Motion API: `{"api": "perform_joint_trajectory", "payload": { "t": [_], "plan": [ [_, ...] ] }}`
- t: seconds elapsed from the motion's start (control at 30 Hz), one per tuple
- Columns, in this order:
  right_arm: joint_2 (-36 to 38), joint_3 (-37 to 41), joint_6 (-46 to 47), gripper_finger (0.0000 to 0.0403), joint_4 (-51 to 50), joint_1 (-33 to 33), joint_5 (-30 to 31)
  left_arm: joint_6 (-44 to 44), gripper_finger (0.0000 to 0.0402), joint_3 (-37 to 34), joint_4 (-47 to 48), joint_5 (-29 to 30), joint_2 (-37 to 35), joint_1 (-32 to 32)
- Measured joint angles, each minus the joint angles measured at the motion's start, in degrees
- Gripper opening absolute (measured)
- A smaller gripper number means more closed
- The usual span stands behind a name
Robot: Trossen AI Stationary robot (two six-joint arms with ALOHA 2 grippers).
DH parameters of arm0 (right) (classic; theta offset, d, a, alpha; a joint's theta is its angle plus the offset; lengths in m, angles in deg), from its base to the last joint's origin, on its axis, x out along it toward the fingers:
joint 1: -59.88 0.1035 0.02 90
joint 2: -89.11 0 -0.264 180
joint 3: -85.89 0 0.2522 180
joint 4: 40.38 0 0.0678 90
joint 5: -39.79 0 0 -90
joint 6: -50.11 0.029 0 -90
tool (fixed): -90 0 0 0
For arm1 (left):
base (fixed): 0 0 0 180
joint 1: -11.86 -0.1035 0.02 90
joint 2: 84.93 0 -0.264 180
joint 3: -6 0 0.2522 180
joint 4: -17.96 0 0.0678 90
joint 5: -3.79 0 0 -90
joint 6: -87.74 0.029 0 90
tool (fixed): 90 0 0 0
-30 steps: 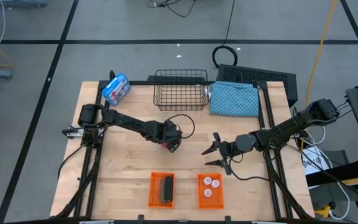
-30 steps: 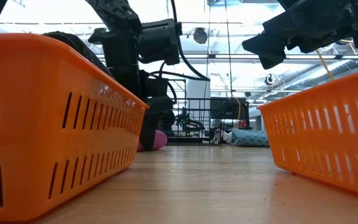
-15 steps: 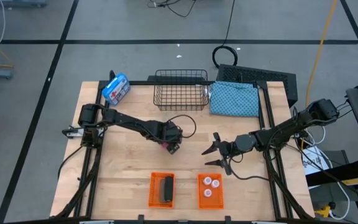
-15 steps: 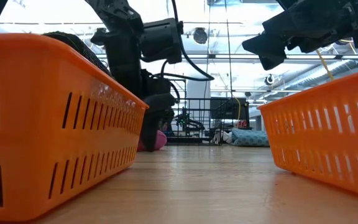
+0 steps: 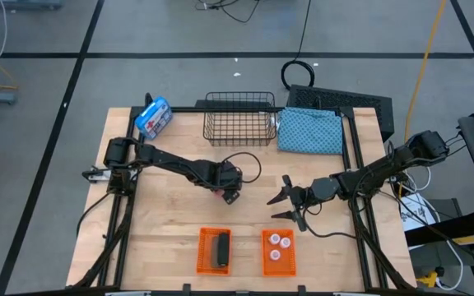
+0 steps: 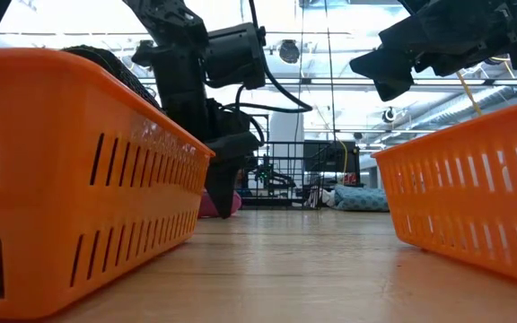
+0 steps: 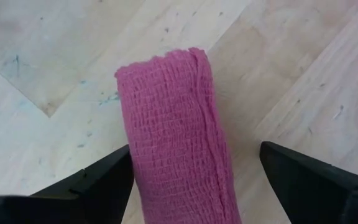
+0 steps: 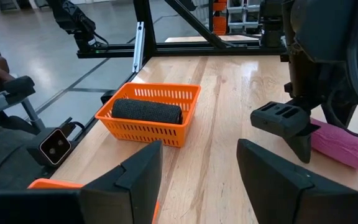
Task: Pick & Place Medicine items
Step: Put the pink bandage into the left orange basket
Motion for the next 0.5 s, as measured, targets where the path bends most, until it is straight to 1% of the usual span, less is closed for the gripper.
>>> {"api": "perform_joint_trajectory", "payload": {
  "t": [0.5],
  "plan": [
    [0.0, 0.0, 0.0, 0.0196, 0.0, 0.0, 0.0, -1.5, 0.0351, 0.0, 0.0, 0.3, 0.0, -0.3]
  ]
}}
